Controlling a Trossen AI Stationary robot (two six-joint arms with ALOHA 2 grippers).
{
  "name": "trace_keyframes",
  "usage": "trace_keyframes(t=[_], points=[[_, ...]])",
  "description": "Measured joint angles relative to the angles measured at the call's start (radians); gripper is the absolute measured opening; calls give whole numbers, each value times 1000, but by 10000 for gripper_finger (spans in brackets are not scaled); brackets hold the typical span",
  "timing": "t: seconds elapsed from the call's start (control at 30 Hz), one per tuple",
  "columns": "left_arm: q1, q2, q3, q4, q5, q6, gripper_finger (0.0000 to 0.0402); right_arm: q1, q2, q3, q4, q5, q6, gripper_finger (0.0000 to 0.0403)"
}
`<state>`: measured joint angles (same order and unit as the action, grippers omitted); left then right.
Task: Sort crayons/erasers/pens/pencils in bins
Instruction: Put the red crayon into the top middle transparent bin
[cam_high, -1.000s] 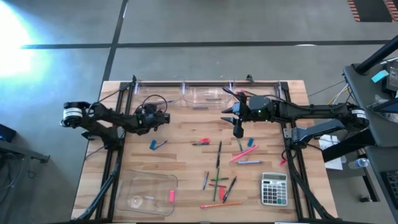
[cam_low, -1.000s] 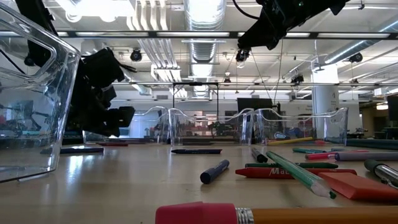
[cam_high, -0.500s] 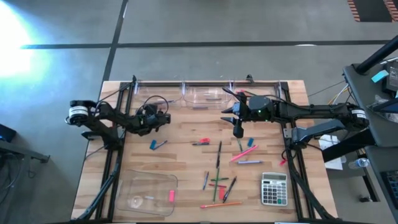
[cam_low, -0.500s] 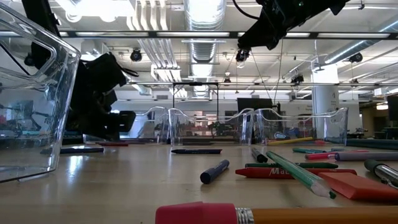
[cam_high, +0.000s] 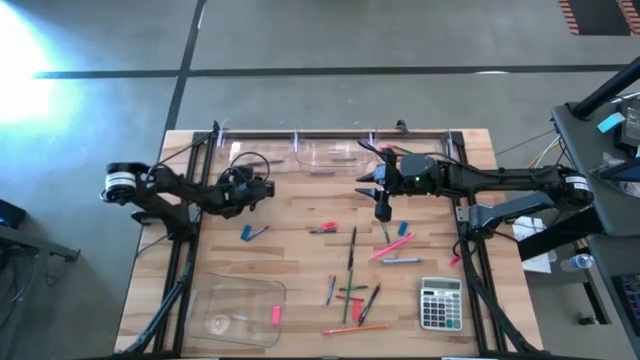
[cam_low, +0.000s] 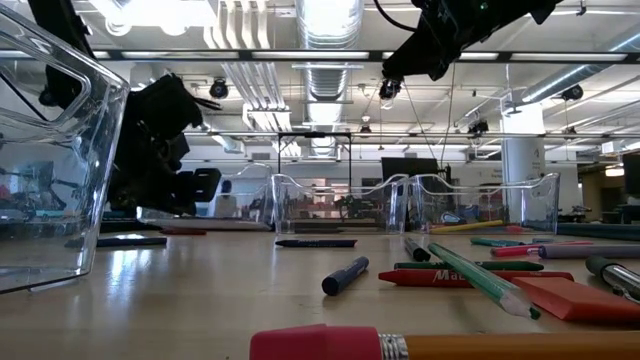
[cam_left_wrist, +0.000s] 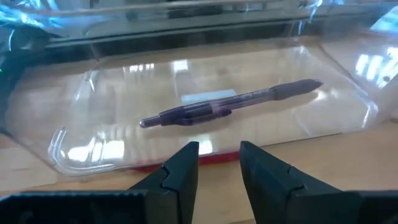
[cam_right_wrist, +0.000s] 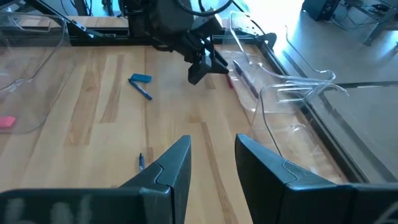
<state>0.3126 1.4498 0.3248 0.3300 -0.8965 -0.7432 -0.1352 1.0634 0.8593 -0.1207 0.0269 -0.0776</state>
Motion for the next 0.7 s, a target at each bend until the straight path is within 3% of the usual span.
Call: trace_keyframes(t=[0.7], points=[[5, -159, 4, -40, 44, 129, 106, 0, 0, 0, 0, -1, 0, 116]])
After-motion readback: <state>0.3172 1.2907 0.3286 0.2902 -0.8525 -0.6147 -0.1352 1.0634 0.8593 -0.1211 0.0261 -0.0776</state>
